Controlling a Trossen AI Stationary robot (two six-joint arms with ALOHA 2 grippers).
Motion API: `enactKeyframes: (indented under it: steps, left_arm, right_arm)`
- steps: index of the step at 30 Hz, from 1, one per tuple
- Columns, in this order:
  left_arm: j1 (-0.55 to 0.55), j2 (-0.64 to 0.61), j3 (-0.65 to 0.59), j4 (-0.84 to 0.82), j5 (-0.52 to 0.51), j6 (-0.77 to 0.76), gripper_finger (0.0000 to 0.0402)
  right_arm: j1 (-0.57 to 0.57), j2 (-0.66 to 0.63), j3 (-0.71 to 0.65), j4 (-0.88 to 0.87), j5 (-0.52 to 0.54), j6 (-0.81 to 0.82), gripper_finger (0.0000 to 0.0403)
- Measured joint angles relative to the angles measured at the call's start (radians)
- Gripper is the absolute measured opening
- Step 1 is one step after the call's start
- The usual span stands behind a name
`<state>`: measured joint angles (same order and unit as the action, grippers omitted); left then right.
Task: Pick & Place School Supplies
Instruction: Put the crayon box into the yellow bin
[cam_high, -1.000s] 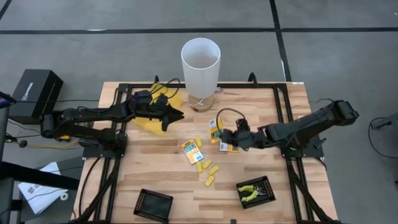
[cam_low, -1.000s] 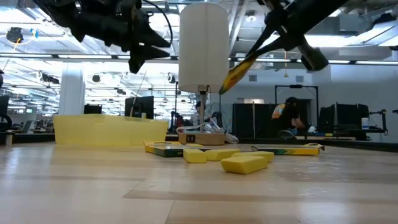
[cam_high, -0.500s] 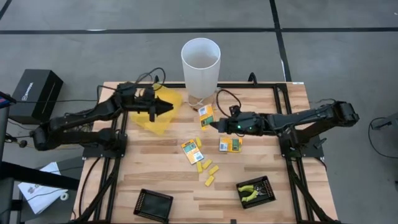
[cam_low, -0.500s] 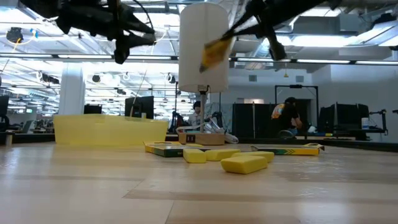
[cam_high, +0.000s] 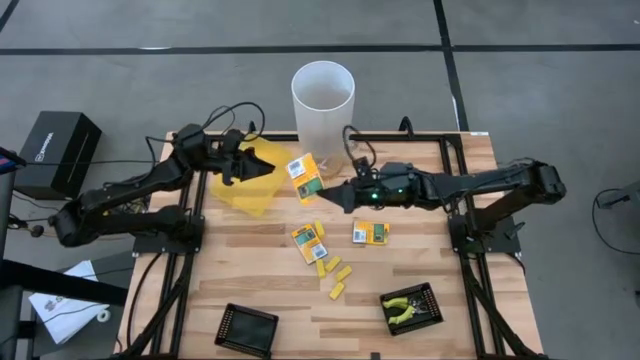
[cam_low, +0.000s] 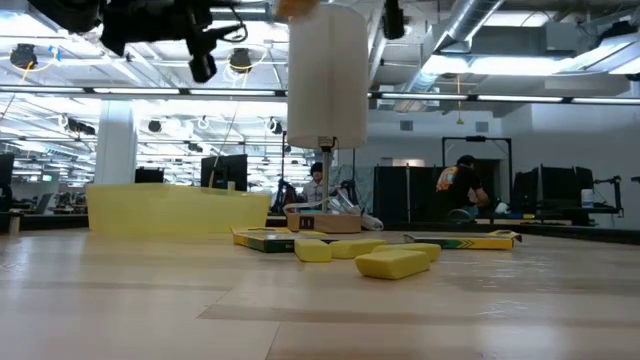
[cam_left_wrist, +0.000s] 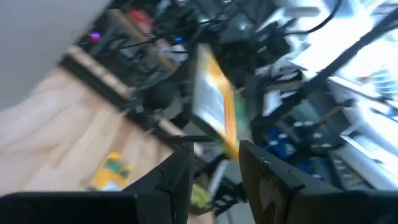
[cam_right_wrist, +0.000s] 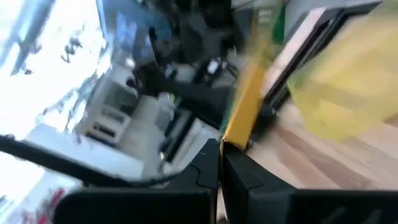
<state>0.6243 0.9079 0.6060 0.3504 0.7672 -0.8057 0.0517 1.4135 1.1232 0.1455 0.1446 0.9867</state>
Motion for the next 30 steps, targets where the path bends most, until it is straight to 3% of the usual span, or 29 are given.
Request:
enactKeyframes:
  steps: [15, 23, 30]
  left_arm:
    - [-0.001, 0.011, 0.0, 0.234, 0.076, -0.202, 0.0128]
    - [0.004, 0.009, 0.0, 0.369, 0.104, -0.277, 0.0132]
    - [0.133, 0.009, 0.0, 0.37, 0.136, -0.283, 0.0148]
  right_arm:
    - [0.016, 0.225, 0.317, -0.042, -0.195, -0.139, 0.0]
    - [0.018, 0.234, 0.344, -0.08, -0.186, -0.154, 0.0]
    - [0.046, 0.191, 0.344, -0.09, -0.147, -0.175, 0.0]
